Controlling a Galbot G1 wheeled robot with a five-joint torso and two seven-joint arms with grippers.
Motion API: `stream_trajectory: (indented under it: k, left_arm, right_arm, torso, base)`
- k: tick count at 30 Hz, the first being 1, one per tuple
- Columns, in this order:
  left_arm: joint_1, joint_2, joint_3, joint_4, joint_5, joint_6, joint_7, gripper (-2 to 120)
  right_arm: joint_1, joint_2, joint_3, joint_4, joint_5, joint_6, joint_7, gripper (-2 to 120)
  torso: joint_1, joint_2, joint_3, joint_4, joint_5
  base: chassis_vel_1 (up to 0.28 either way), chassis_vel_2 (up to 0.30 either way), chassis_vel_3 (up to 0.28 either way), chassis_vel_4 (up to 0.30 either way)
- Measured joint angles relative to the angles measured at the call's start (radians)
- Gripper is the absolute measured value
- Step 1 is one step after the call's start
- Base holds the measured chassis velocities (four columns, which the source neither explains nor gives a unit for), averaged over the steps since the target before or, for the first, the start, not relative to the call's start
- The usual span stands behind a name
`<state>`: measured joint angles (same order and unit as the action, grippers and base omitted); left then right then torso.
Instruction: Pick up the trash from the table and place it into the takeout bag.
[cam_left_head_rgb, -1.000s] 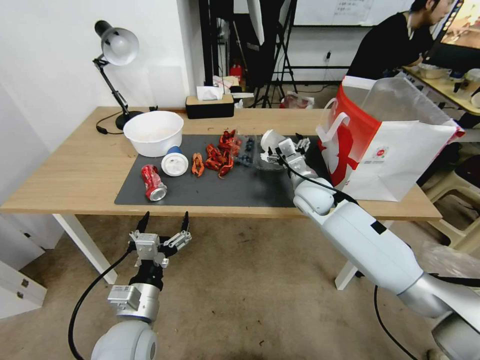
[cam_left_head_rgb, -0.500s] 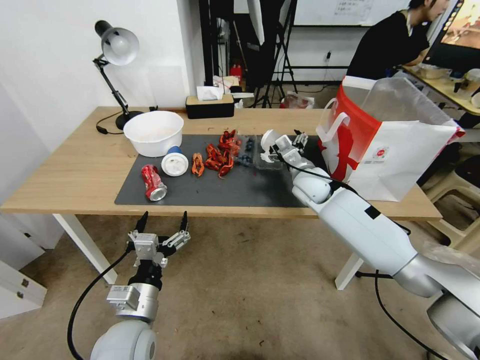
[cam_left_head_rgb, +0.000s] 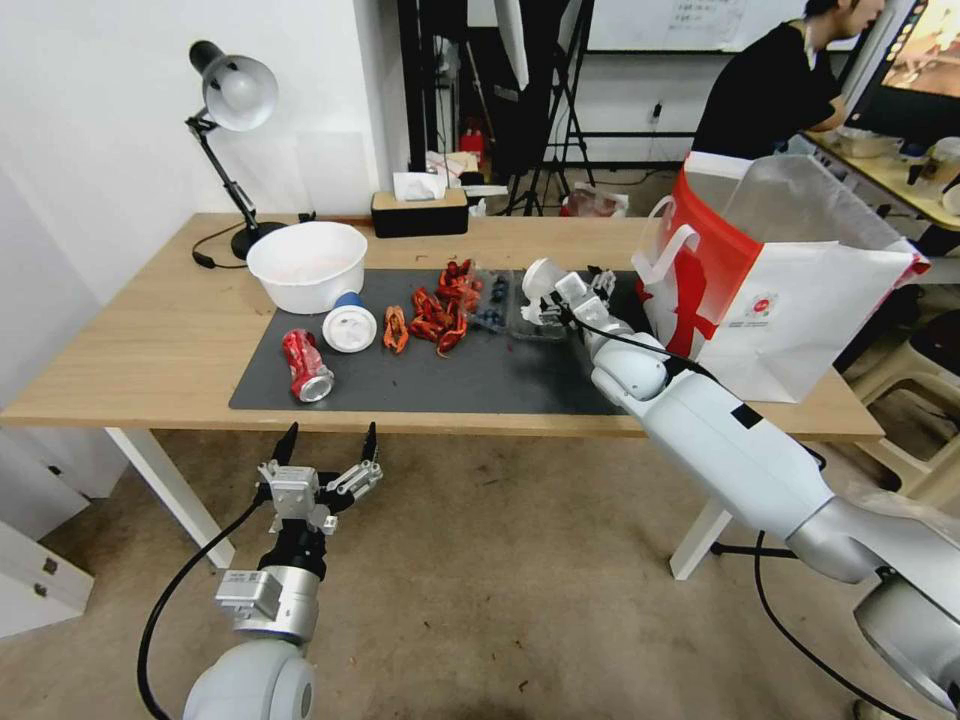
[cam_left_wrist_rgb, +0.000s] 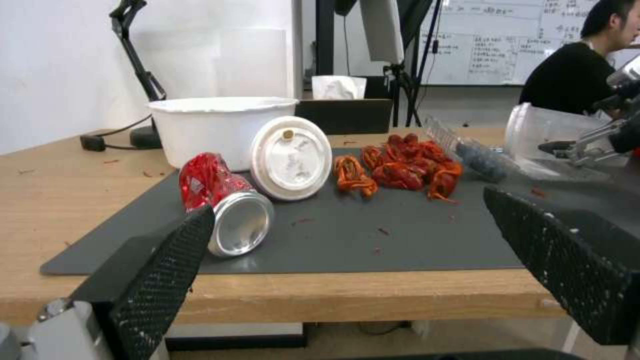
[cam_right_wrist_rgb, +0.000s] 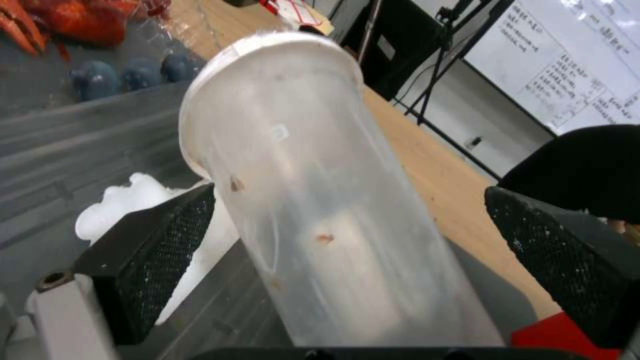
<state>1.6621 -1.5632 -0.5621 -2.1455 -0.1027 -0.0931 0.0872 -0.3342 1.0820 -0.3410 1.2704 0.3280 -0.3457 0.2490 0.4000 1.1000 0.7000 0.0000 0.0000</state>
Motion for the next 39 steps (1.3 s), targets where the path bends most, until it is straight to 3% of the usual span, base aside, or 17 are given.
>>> stream_trajectory:
  k: [11, 14, 18, 26, 39]
  left_arm:
    - [0.005, 0.002, 0.000, -0.002, 0.001, -0.003, 0.000, 100]
    - [0.004, 0.002, 0.000, -0.002, 0.001, -0.003, 0.000, 100]
    - [0.003, 0.002, 0.000, -0.002, 0.001, -0.004, 0.000, 100]
    - [0.001, 0.002, 0.000, 0.005, 0.001, -0.009, 0.000, 100]
    - [-0.002, 0.003, 0.000, 0.011, 0.001, -0.011, -0.001, 100]
  right_arm:
    - [0.001, 0.020, -0.005, -0.031, 0.036, 0.005, 0.015, 96]
    - [0.003, 0.024, -0.006, -0.039, 0.038, 0.007, 0.017, 89]
    - [0.003, 0.030, -0.007, -0.052, 0.045, 0.008, 0.022, 68]
    - [-0.005, 0.032, -0.007, -0.058, 0.050, 0.011, 0.030, 46]
    - [-0.029, 0.026, 0.027, -0.011, 0.072, 0.055, 0.045, 46]
  torso:
    - [0.000, 0.000, 0.000, 0.0001, 0.0000]
    - [0.000, 0.000, 0.000, 0.0001, 0.0000]
    - [0.000, 0.000, 0.000, 0.0001, 0.0001]
    - [0.000, 0.000, 0.000, 0.0001, -0.0001]
    - [0.000, 0.000, 0.000, -0.0001, 0.0002]
  base:
    - [0.000, 0.000, 0.000, 0.000]
    - [0.000, 0.000, 0.000, 0.000]
    - [0.000, 0.000, 0.000, 0.000]
    - [0.000, 0.000, 0.000, 0.000]
    - [0.000, 0.000, 0.000, 0.000]
